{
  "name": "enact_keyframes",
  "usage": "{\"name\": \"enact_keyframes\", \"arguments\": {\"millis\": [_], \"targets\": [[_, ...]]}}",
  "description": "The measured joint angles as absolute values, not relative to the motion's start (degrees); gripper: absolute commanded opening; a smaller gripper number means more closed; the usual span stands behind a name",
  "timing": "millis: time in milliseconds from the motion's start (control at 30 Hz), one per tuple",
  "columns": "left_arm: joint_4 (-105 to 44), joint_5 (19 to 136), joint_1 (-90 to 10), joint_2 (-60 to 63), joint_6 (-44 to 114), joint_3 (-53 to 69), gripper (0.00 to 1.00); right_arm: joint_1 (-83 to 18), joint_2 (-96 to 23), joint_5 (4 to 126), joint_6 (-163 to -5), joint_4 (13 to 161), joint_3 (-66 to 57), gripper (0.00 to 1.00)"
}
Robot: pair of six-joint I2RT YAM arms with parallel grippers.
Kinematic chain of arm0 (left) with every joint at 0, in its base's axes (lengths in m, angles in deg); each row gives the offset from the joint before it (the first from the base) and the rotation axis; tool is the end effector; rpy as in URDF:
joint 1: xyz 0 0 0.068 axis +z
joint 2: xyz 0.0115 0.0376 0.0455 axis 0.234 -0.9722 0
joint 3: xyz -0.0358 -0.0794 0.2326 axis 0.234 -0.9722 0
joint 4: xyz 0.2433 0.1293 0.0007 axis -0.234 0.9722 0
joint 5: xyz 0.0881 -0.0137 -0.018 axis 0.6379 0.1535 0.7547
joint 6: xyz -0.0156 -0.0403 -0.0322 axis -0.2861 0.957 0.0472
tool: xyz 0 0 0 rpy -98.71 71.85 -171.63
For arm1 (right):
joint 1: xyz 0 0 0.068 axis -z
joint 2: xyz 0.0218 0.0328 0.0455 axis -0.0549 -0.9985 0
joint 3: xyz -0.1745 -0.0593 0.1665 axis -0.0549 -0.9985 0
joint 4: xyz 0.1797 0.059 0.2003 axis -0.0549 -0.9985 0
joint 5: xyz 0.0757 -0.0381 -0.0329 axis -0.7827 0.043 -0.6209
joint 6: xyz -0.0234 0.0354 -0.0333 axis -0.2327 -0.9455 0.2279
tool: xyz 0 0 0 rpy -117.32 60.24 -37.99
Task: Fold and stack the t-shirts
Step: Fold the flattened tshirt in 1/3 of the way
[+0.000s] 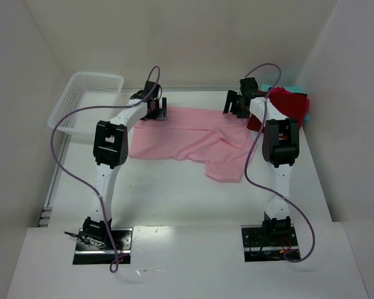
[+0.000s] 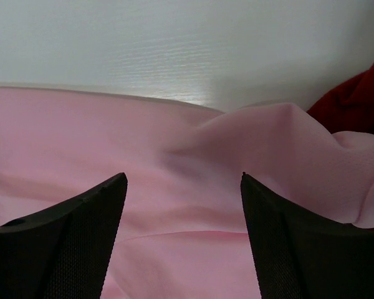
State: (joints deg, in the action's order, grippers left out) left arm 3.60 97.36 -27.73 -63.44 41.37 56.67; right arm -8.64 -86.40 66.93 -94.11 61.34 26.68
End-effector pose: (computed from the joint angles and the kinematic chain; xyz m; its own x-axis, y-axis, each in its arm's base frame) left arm 0.5226 -0.1250 0.1494 -0.7565 -0.1276 -0.6415 -0.1253 0.9909 -0.0493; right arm 0.5048 0.0524 0.1596 -0.7774 0.2139 -0.5916 0.0635 0.9623 0.2645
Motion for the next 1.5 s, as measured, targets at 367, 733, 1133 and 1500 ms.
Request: {"name": "enact_keyframes", "arguments": {"millis": [367, 733, 1133, 1500], "targets": [[3.2, 97.8, -25.2, -63.2, 43.0, 55.6, 0.99, -8.6, -86.0, 68.0, -93.9, 61.2, 26.3, 0.9], [-0.7, 99.0, -23.0, -58.7, 44.4, 47.2, 0.99, -8.6, -86.0, 68.0, -93.9, 61.1, 26.7, 0.93], [-0.6, 97.9, -21.7, -58.0, 43.8, 46.6, 0.99, -8.6, -86.0, 66.6, -94.3, 61.1, 28.1, 0.93], [1.4, 96.0, -28.3, -45.4, 40.7, 40.6, 0.99, -8.6, -67.2, 65.9, -95.5, 61.3, 16.3, 1.0]]}}
